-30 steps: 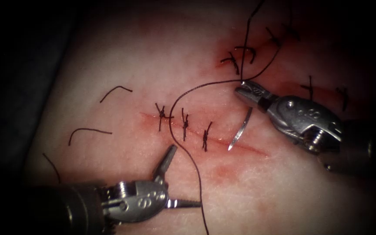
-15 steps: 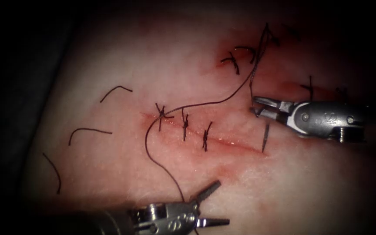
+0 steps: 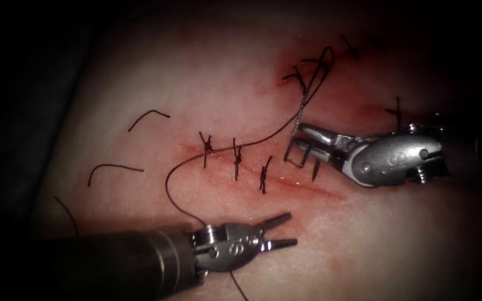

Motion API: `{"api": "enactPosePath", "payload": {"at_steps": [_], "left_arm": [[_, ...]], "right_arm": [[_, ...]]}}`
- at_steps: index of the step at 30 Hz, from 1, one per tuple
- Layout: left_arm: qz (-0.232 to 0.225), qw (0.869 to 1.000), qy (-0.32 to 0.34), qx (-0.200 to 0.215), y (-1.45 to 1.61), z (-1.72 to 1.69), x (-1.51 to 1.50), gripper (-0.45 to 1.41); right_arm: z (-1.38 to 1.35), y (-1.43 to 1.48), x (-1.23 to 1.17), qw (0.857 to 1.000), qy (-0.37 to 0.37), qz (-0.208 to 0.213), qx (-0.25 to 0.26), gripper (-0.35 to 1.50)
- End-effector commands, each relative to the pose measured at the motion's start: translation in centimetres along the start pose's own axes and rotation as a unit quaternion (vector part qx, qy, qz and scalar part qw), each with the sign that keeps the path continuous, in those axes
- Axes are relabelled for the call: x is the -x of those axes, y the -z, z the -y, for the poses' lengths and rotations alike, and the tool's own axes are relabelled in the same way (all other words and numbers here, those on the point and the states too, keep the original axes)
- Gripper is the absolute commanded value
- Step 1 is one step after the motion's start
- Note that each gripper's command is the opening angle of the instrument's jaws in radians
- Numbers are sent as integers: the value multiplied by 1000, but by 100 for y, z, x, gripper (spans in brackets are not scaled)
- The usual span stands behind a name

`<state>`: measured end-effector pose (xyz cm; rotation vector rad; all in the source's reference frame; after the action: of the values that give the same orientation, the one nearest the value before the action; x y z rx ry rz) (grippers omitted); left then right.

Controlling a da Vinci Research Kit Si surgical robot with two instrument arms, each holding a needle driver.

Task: Wound Closure
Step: Throw the needle through the top of the cut with the right gripper.

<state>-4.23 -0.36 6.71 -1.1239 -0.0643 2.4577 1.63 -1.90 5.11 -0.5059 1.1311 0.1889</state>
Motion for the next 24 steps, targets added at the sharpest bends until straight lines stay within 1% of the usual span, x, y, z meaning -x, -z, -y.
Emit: {"api": "enactPosePath", "payload": {"at_steps": [1, 2, 3, 8, 15, 18, 24], "left_arm": [[3, 1000, 0, 0, -9, -2, 3, -2], [13, 1000, 5, -4, -15, 3, 10, -2], [13, 1000, 5, -4, -15, 3, 10, -2], [32, 999, 3, -11, -24, 11, 21, -3], [43, 999, -1, -3, -26, 7, 24, -5], [50, 999, -2, 0, -29, 4, 25, -7], [61, 998, -1, 10, -30, 2, 30, -7]], "right_arm": [[6, -11, 1, 1000, 1, -5, -1, -35], [8, -14, 1, 1000, 16, -13, -1, -35], [8, -14, 1, 1000, 16, -13, -1, -35], [12, -14, 0, 996, 79, -31, 1, -35], [12, -13, 9, 994, 103, -38, 1, -35], [14, -16, 14, 993, 106, -50, 2, -35], [15, -22, 25, 993, 108, -53, 5, -35]]}}
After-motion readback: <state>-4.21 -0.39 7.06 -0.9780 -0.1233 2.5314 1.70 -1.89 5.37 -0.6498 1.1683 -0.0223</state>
